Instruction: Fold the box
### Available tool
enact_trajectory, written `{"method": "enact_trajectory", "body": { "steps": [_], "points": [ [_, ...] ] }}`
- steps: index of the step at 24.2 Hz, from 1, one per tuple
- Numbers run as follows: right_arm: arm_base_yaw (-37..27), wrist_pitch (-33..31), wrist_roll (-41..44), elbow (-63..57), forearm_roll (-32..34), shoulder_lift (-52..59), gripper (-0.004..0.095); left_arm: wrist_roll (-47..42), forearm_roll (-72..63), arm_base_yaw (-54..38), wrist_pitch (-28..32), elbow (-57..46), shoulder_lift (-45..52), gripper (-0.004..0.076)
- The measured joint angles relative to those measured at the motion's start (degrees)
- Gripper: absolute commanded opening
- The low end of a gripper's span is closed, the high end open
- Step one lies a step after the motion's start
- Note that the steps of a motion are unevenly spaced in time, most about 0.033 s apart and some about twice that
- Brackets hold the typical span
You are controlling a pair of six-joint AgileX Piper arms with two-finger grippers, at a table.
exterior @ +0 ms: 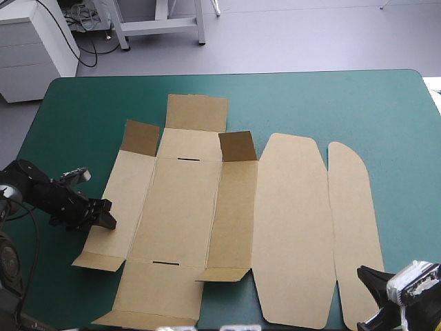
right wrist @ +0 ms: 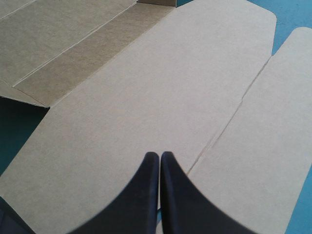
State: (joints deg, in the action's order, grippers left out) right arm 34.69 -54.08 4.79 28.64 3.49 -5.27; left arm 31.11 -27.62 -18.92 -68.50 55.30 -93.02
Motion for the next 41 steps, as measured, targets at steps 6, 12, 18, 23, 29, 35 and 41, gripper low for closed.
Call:
{"method": "enact_trajectory", "body": {
  "steps": [6,12,18,23,29,35,41],
  "points": [
    [0.0,-0.06,-0.18,0.0,0.04,0.0,-0.0012,-0.86,-2.26,1.7,0.07,-0.45,0.13,0.0403],
    [0.0,-0.11,-0.22,0.0,0.04,0.0,-0.0012,0.09,-8.56,3.66,0.11,-0.76,0.0,0.0403],
    [0.0,-0.11,-0.22,0.0,0.07,0.0,-0.0012,1.59,-8.78,4.51,0.14,-0.94,0.25,0.0403],
    [0.0,-0.11,-0.22,0.0,0.07,0.0,-0.0012,3.19,-9.49,4.51,0.19,-1.07,0.25,0.0403],
    [0.0,-0.11,-0.22,0.0,0.07,0.0,-0.0012,3.06,-12.26,4.51,0.19,-1.07,0.25,0.0403],
    [0.0,-0.11,-0.22,0.0,0.07,0.0,-0.0012,3.06,-13.53,5.6,0.36,-1.07,0.25,0.0403],
    [0.0,-0.11,-0.22,0.0,0.07,0.0,-0.0012,3.06,-11.0,11.05,0.36,-1.07,0.25,0.0403]
  ]
}}
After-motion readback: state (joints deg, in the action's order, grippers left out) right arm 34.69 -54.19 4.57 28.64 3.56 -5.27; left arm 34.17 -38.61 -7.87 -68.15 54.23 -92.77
